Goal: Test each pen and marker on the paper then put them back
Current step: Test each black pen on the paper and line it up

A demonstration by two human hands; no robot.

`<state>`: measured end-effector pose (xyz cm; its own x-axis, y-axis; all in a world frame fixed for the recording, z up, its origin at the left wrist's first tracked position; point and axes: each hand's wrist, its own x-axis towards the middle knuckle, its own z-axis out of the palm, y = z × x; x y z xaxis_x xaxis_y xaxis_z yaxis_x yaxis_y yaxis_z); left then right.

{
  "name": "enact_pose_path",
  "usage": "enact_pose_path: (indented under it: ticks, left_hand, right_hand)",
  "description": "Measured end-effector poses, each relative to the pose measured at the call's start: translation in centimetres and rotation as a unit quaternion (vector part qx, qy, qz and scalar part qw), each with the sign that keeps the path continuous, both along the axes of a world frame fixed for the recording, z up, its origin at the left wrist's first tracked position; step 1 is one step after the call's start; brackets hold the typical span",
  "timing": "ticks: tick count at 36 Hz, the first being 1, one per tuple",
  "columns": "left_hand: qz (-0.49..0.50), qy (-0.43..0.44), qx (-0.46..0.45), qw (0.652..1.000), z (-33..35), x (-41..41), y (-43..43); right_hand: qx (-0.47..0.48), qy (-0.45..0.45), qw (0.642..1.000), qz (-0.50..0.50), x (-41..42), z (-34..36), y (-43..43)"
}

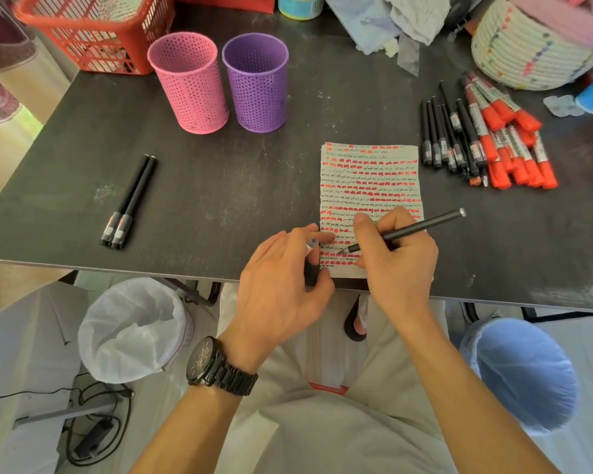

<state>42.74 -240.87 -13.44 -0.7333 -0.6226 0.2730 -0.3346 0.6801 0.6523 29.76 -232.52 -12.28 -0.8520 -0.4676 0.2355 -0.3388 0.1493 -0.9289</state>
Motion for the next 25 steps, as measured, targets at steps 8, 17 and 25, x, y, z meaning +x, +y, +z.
enact_pose_path:
  ticks: [8, 17, 25]
  left_hand:
    - [0.008, 0.013, 0.037, 0.999, 0.7, 0.6, 0.2]
    - [0.067, 0.151, 0.315, 0.935, -0.5, 6.4, 2.6]
    - [0.045, -0.005, 0.451, 0.891, -4.1, 8.0, 5.3]
  right_hand:
    - [-0.09, -0.158, 0.983, -0.003, -0.6, 2.8, 1.3]
    - [-0.162, -0.356, 0.914, 0.106, 1.3, 3.1, 8.6]
    - [-0.071, -0.484, 0.872, 0.033, 5.1, -1.1, 12.5]
